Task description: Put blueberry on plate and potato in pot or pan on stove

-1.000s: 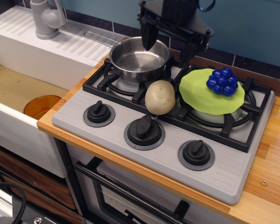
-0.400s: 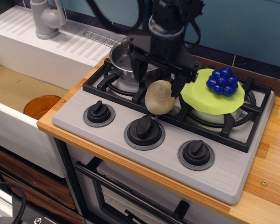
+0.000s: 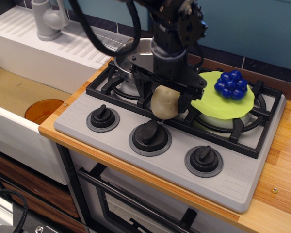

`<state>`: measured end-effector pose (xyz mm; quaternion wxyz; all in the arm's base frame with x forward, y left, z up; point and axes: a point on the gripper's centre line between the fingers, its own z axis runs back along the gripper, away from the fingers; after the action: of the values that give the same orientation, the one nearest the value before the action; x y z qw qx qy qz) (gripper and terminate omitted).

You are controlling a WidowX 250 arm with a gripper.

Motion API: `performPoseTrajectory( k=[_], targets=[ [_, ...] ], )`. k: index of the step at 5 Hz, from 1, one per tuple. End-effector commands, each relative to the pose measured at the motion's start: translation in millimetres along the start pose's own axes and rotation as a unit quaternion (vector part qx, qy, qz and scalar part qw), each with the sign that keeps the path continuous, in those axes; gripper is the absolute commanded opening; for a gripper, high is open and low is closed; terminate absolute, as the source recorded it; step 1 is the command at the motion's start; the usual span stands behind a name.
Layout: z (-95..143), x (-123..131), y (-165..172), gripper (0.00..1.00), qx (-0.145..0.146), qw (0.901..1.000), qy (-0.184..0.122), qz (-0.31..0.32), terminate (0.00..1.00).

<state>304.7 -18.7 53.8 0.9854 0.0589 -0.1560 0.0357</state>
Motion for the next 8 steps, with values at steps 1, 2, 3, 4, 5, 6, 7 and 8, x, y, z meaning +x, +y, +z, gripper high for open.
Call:
performPoseTrajectory(
  k=[1,2,3,4,5,6,7,8],
  targets=[
    [-9.4,3.8,-9.0,1.0,-0.01,0.9995,-0.03,0.002,0.0],
    [-16.4,3.7,-11.8,1.0,-0.014,0.9992,-0.036,0.002,0.0],
    [-25.6,5.5,-15.7,1.0,-0.022,0.9987,-0.046,0.001,0.0],
    [-32.7,7.9,-17.3,0.0,-0.024,0.9984,-0.051,0.001,0.0],
    [-32.0,8.4,-16.0,0.0,-0.019,0.9987,-0.047,0.002,0.0],
    [-28.2,7.4,-15.0,0.0,-0.011,0.999,-0.042,0.004,0.0],
    [-23.5,5.3,-15.7,0.0,-0.006,0.9993,-0.035,0.006,0.0],
    [-2.9,2.0,-10.1,0.0,0.004,0.9999,-0.016,0.004,0.0]
  ],
)
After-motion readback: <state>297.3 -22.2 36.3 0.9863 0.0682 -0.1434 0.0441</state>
